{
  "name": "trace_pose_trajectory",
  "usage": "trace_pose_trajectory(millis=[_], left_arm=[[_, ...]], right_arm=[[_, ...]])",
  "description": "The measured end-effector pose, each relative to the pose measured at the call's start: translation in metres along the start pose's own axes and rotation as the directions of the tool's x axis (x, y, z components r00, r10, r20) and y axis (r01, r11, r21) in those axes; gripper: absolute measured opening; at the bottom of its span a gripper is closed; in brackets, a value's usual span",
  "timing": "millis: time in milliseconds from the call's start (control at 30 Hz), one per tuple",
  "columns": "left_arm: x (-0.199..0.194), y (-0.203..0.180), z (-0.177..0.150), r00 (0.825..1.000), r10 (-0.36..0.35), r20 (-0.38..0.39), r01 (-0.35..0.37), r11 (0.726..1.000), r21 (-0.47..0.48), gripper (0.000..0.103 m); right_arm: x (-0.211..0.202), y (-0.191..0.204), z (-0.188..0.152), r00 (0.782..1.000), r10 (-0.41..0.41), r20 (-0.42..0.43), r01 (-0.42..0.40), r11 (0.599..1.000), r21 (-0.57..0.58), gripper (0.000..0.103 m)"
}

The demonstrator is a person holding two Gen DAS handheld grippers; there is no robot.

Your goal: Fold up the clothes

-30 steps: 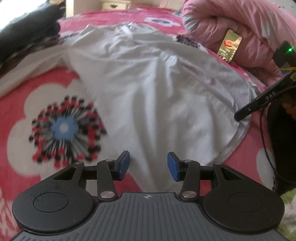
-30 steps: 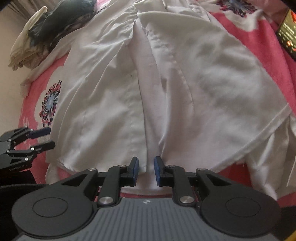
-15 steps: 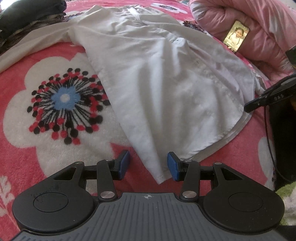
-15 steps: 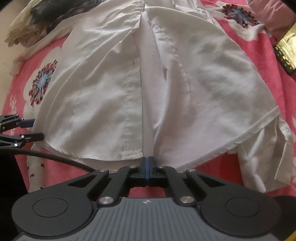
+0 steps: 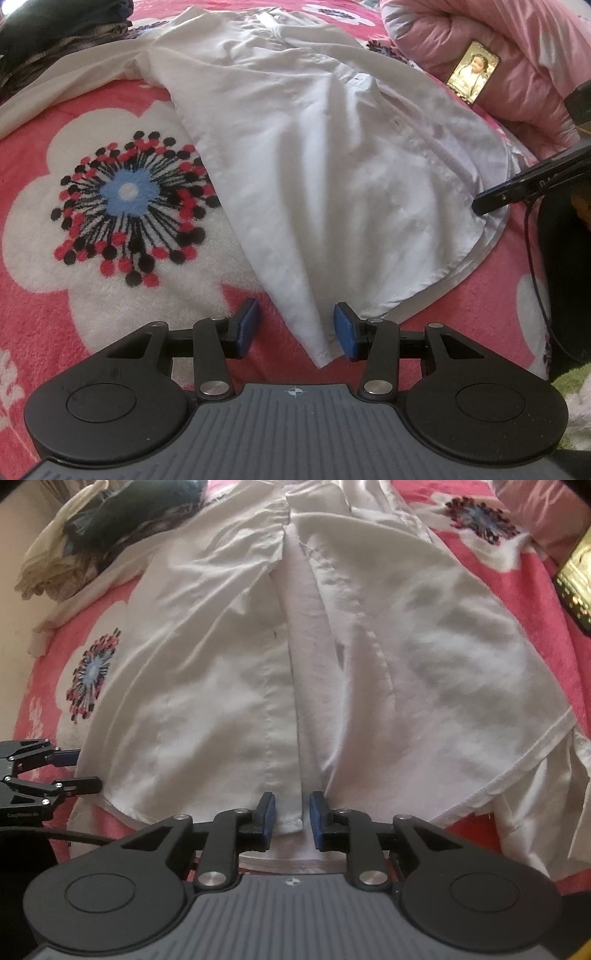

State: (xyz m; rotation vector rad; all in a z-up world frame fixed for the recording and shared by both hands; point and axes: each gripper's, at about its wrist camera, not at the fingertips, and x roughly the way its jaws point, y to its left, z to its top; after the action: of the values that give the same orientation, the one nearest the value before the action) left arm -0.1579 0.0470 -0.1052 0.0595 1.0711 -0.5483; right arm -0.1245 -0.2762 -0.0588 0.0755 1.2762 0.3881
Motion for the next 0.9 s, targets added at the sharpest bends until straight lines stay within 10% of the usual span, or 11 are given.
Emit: trace_pose_trajectory(millis=[233, 367, 900], left_arm=[[0.002, 0.0, 0.0, 1.0, 0.002, 0.001, -0.002, 1.0, 0.007, 0.045], [0.001, 0.0, 0.0, 1.0, 0.002, 0.003, -0.002, 1.0, 0.013, 0.045], [0.0, -0.003, -0.006, 1.0, 0.007, -0.022, -0.007, 1.0, 0.026, 0.045]], right_arm=[[0.002, 0.002, -0.003, 1.0, 0.001, -0.023, -0.001, 1.0, -0.002, 0.025], [-0.001, 0.008, -0.004, 1.0, -0.012, -0.011, 0.011, 0.999, -0.036, 0.002], [-0.006, 0.009, -0.01, 0.996, -0.065, -0.053, 0.064, 0.998, -0.019, 0.004]])
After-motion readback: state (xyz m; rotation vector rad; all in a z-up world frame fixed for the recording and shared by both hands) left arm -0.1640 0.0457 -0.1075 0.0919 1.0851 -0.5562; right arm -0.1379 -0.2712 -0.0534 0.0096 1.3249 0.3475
